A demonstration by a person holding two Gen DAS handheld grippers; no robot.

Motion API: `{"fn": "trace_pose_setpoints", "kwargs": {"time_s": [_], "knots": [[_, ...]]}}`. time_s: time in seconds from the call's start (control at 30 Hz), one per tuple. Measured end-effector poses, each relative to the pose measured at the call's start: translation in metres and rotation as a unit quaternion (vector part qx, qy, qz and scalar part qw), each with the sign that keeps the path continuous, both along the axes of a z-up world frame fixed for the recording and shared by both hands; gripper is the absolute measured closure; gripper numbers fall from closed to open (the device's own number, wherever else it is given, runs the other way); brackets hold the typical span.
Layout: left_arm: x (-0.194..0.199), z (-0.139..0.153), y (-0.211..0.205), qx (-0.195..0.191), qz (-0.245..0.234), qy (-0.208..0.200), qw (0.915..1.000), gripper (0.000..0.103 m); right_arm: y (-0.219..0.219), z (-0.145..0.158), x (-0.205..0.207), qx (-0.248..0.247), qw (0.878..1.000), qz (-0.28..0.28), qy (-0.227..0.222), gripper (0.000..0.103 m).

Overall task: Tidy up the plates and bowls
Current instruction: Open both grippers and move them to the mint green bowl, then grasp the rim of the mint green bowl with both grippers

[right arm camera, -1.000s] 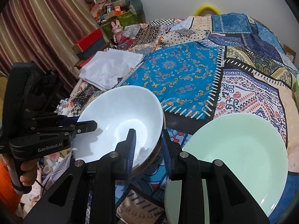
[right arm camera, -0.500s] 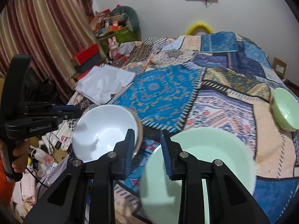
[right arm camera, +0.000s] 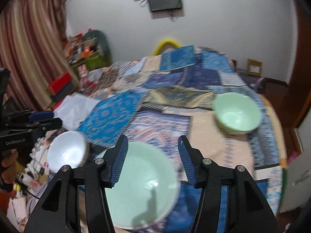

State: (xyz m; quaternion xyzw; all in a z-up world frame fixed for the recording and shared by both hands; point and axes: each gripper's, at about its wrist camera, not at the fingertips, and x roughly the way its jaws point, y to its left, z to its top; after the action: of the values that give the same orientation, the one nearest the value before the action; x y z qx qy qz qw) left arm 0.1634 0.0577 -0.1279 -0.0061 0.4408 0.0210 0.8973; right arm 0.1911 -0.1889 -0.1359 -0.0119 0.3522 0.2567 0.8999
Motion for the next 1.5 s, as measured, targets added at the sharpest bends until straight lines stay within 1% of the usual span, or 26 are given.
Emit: {"fn": "trace_pose_setpoints", "kwargs": {"time_s": [0.1, 0.2, 0.3, 0.43, 0.57, 0.7, 0.9, 1.03, 1.07, 1.13, 1.2, 1.3, 1.37, 1.5], "knots": [[0.014, 0.008, -0.023, 0.002, -0.017, -0.012, 0.9998, 0.046, -0.027, 0.005, 0.008, -0.003, 1.000, -0.026, -0.011, 0.050], [0.029, 0.013, -0.042, -0.007, -0.031, -0.019, 0.9993, 0.040, -0.052, 0.007, 0.018, -0.012, 0.998, -0.052, -0.018, 0.050], [0.045, 0.015, -0.062, -0.010, -0.045, -0.023, 0.9987, 0.037, -0.074, 0.005, 0.030, -0.017, 0.997, -0.075, -0.018, 0.050], [0.070, 0.013, -0.086, -0.012, -0.061, -0.023, 0.9978, 0.033, -0.092, -0.001, 0.046, -0.025, 0.995, -0.092, -0.012, 0.050], [0.096, 0.006, -0.107, -0.023, -0.076, -0.014, 0.9968, 0.030, -0.103, -0.013, 0.070, -0.030, 0.994, -0.106, -0.003, 0.050], [0.120, -0.005, -0.122, -0.028, -0.085, -0.004, 0.9959, 0.030, -0.114, -0.027, 0.093, -0.035, 0.993, -0.116, 0.004, 0.050], [0.157, -0.030, -0.136, -0.033, -0.093, 0.020, 0.9949, 0.030, -0.132, -0.052, 0.126, -0.023, 0.990, -0.132, 0.031, 0.051], [0.180, -0.050, -0.140, -0.040, -0.092, 0.035, 0.9944, 0.030, -0.141, -0.070, 0.145, -0.021, 0.988, -0.140, 0.056, 0.068], [0.183, -0.053, -0.140, -0.042, -0.091, 0.038, 0.9942, 0.030, -0.141, -0.073, 0.148, -0.020, 0.988, -0.140, 0.059, 0.070], [0.191, -0.061, -0.141, -0.045, -0.091, 0.044, 0.9939, 0.030, -0.143, -0.078, 0.156, -0.023, 0.988, -0.141, 0.064, 0.070], [0.197, -0.068, -0.142, -0.047, -0.092, 0.047, 0.9935, 0.030, -0.143, -0.082, 0.162, -0.024, 0.988, -0.138, 0.068, 0.075], [0.204, -0.076, -0.143, -0.050, -0.095, 0.053, 0.9928, 0.030, -0.141, -0.087, 0.172, -0.025, 0.988, -0.131, 0.074, 0.077], [0.207, -0.080, -0.144, -0.054, -0.096, 0.055, 0.9924, 0.030, -0.138, -0.091, 0.176, -0.025, 0.989, -0.126, 0.079, 0.081], [0.212, -0.084, -0.147, -0.061, -0.100, 0.058, 0.9914, 0.030, -0.132, -0.094, 0.178, -0.029, 0.990, -0.115, 0.079, 0.082]]}}
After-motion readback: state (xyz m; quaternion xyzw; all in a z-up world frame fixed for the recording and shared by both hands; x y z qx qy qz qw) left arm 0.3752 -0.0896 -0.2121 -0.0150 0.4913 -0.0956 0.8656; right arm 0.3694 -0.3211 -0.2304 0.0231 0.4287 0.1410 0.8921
